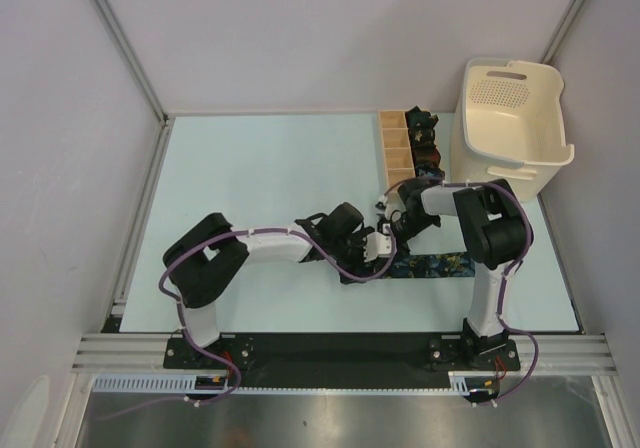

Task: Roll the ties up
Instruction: Roll the tie at the center of the board.

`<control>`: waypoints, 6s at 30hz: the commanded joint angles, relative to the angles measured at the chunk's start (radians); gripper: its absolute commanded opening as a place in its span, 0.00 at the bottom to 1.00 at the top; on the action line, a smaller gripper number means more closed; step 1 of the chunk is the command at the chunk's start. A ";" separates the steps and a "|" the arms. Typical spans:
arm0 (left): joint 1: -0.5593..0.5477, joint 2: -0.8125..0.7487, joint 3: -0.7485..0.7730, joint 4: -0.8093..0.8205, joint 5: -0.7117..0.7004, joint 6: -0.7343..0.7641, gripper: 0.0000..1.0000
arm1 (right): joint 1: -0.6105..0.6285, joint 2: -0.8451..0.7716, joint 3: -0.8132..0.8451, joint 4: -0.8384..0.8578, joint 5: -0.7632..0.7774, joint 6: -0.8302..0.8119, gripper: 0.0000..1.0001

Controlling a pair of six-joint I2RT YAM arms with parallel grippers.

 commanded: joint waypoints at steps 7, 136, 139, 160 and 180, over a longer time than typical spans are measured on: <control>0.009 -0.053 0.011 -0.178 -0.052 0.136 0.38 | 0.125 0.069 0.041 0.157 0.009 0.074 0.00; 0.046 -0.111 -0.031 -0.125 0.033 0.113 0.89 | 0.189 0.126 0.062 0.105 0.185 0.071 0.00; 0.052 -0.132 -0.067 -0.125 0.025 0.102 0.89 | 0.191 0.129 0.064 0.105 0.188 0.088 0.00; 0.120 -0.051 0.060 -0.349 -0.007 0.318 0.29 | 0.170 0.080 0.042 0.233 0.084 0.240 0.12; 0.117 -0.030 0.051 -0.360 -0.029 0.301 0.31 | 0.186 -0.060 0.007 0.311 -0.016 0.306 0.44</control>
